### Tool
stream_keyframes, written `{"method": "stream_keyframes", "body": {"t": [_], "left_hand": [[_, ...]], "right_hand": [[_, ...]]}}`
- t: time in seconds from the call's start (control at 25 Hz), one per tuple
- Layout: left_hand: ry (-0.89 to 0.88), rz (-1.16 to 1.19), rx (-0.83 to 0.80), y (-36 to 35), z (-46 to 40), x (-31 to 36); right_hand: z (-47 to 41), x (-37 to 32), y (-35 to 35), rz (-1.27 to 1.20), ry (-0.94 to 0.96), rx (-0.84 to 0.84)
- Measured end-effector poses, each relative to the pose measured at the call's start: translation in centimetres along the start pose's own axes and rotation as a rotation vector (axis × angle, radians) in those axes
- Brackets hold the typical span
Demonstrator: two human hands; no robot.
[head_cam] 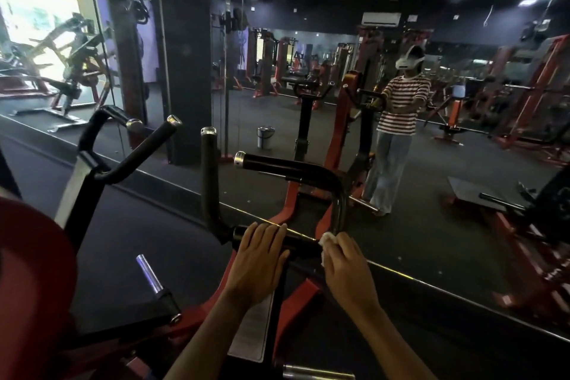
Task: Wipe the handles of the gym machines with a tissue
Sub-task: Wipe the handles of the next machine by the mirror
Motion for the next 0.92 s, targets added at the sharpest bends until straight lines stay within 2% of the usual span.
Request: {"method": "stream_keyframes", "body": {"t": [0.16,0.28,0.6,0.92], "left_hand": [[-0.012,0.007,0.004,0.0,0.0,0.0],[-0.017,0.024,0.011,0.1,0.0,0.0],[-0.023,0.025,0.036,0.1,0.0,-0.1],[-0.003,0.027,0.019,-0.4,0.0,-0.2]], "right_hand": [[-0.4,-2.9,-1.5,-0.023,0.066,-0.071],[-1.4,-4.1,-1.6,-0.021,0.034,-0.09],[-2.6,2.1,2.0,0.144,0.124,-0.051],[-10.6,4.2,4.1,0.363,0.38,-0.159]]}}
Point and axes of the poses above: each hand's wrist, its own z-axis away from the middle knuckle, its own y-axis out of the back of the hand, x = y × z, the point moved 1 cm from there along -z, towards the middle knuckle, and after that the axes turned 7 degrees about y, right-handed, at the moved point
